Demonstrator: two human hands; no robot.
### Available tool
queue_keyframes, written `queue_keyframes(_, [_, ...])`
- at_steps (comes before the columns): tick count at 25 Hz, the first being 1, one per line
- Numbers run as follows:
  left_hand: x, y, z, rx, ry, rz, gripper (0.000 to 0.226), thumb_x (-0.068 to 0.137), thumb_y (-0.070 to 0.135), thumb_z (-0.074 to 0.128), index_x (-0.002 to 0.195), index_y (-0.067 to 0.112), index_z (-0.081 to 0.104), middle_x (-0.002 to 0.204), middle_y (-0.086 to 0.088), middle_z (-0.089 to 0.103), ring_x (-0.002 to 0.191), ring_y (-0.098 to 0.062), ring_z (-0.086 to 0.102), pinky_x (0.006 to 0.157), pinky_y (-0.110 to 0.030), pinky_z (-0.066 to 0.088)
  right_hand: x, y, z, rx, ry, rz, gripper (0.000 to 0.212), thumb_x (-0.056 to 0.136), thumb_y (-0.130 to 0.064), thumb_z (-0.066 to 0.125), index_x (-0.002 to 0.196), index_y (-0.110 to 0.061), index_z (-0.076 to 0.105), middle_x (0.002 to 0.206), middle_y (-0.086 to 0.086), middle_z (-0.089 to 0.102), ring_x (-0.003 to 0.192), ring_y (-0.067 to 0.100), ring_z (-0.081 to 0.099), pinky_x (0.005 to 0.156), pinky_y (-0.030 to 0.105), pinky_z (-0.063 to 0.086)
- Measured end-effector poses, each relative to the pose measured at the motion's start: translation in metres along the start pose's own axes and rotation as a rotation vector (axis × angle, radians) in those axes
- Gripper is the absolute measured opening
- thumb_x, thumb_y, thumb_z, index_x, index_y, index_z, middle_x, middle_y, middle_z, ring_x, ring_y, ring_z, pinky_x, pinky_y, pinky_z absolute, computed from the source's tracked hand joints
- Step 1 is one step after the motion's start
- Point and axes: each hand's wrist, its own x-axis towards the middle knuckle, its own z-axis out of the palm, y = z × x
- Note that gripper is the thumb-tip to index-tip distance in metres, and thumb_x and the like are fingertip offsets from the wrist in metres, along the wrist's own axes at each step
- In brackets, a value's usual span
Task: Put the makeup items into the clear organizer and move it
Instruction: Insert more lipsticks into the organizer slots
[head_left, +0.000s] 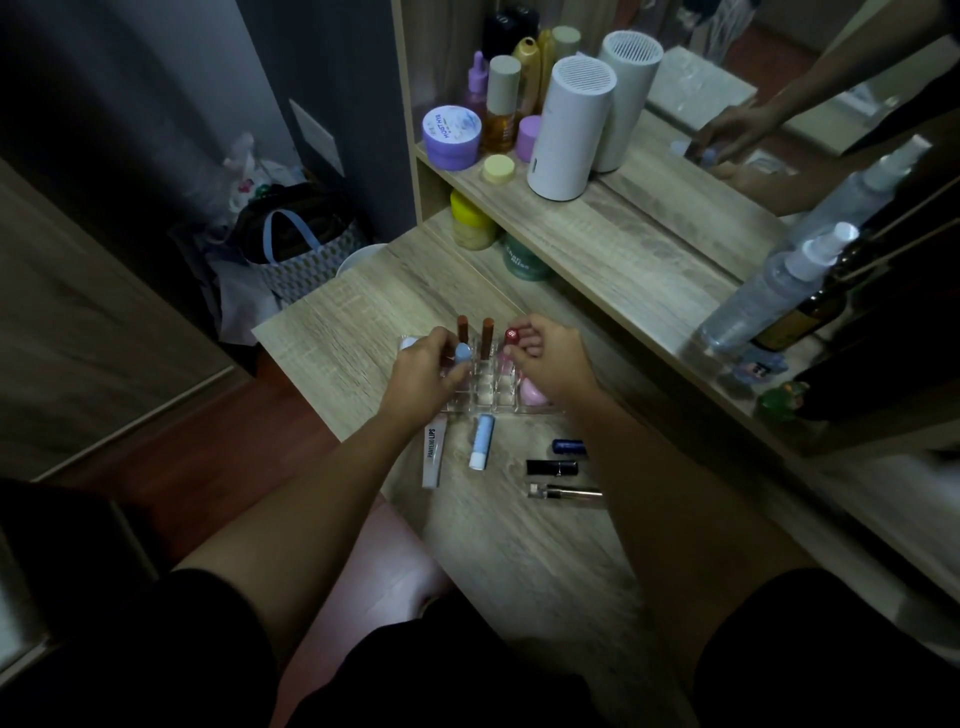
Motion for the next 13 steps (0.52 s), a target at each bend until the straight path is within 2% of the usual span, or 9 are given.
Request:
queue_keyframes(8, [-0.0009, -0.0026, -0.0008, -0.006, -0.001, -0.017, 0.025, 0.080, 0.019, 0.069, 0.099, 0.007, 0.058, 0.094, -0.015, 0.068, 0.088, -0.025, 0.064, 0.083, -0.045, 0.055, 0.0000, -0.0004, -0.0036, -0.038, -0.033, 0.012, 0.033, 0.082, -0.003, 0.066, 0.115, -0.007, 0.062, 0.107, 0.009, 0.070, 0.094, 0.015, 0.065, 0.090, 0.030, 0.055])
queue_keyframes(13, [-0.0005, -0.0023, -0.0033, -0.019, 0.005, -0.035, 0.029, 0.081, 0.020, 0.070, 0.103, 0.007, 0.057, 0.097, -0.017, 0.066, 0.087, -0.025, 0.064, 0.083, -0.046, 0.056, -0.0060, 0.0017, -0.0050, -0.034, 0.002, -0.006, 0.032, 0.082, -0.003, 0.066, 0.114, -0.006, 0.062, 0.103, 0.010, 0.070, 0.090, 0.013, 0.063, 0.087, 0.028, 0.055])
